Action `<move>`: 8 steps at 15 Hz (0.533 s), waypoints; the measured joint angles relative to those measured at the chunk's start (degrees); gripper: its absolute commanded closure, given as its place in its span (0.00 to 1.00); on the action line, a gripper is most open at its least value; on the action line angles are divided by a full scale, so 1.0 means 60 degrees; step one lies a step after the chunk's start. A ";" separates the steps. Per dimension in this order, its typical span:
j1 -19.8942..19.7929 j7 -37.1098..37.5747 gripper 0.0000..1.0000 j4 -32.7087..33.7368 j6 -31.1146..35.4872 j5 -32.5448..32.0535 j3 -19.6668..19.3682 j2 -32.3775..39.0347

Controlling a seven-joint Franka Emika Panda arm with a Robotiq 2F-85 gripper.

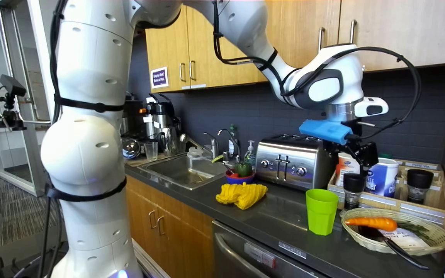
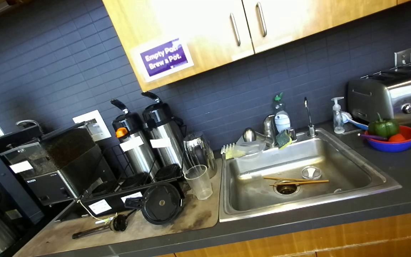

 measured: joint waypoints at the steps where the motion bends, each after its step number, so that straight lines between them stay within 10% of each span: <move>1: -0.0018 0.0131 0.00 0.0046 0.0003 0.0000 -0.0030 0.0046; 8: -0.0024 0.1454 0.00 0.0300 0.0003 0.0000 -0.0254 0.0480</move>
